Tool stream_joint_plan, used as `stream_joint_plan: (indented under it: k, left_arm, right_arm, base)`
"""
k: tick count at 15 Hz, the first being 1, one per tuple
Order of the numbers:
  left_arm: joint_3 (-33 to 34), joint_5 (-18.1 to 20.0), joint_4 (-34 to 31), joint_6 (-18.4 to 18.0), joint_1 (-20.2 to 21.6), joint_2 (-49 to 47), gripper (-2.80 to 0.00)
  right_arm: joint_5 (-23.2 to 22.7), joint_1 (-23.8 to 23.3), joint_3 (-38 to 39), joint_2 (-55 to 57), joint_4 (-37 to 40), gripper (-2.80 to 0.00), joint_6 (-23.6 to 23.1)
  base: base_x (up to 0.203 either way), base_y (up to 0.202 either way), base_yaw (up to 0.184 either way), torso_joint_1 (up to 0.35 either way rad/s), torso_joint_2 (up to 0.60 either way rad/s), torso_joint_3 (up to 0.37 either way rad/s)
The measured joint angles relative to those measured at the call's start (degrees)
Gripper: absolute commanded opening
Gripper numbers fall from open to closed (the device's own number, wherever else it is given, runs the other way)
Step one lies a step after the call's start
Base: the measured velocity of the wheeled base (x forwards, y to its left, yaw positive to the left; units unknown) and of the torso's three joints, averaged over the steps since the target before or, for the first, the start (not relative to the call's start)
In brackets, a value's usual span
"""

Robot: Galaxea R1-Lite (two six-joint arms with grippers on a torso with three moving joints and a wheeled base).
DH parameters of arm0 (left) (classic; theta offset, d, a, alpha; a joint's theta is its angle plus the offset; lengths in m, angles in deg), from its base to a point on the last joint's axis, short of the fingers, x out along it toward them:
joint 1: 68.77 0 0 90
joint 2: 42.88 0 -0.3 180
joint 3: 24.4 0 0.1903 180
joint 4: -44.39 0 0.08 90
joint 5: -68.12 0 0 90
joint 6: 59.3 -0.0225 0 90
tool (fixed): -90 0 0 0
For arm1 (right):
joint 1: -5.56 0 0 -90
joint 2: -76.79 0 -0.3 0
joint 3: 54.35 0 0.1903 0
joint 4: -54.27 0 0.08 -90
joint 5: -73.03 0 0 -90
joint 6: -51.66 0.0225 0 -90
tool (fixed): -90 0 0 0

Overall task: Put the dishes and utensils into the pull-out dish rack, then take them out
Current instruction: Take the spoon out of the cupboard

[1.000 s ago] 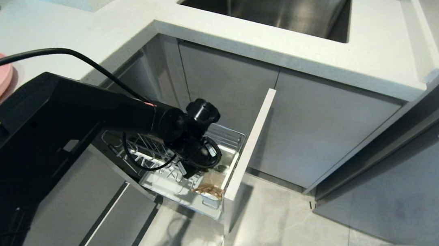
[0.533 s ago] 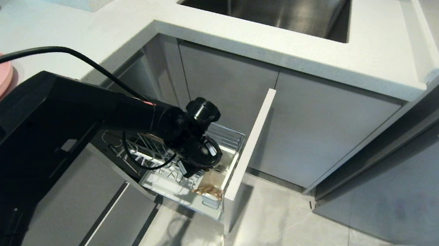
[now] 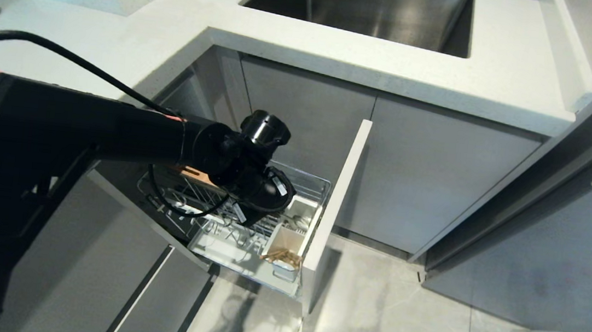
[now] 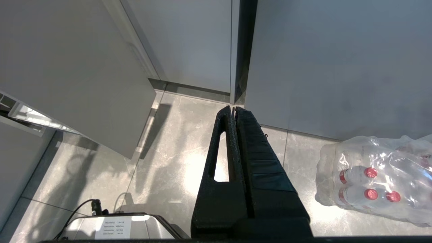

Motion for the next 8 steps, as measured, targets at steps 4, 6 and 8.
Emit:
stream_joint_plan:
  k: [4, 6, 8]
  left_arm:
    - [0.2, -0.4, -0.4, -0.1, 0.0, 3.3, -2.80]
    - [0.0, -0.6, -3.1, -1.4, 0.0, 5.1, -2.80]
    - [-0.4, -0.5, -4.6, -1.9, -0.1, 7.0, -2.80]
  right_arm:
    - [0.0, 0.0, 0.0, 0.0, 0.0, -2.80, 0.0]
    - [0.0, 0.0, 0.0, 0.0, 0.0, -2.80, 0.0]
    - [0.0, 0.0, 0.0, 0.0, 0.0, -2.80, 0.0]
  base:
    - [0.000, 0.000, 0.000, 0.000, 0.00, 0.000]
    - [0.000, 0.000, 0.000, 0.000, 0.00, 0.000]
    - [0.000, 0.000, 0.000, 0.000, 0.00, 0.000]
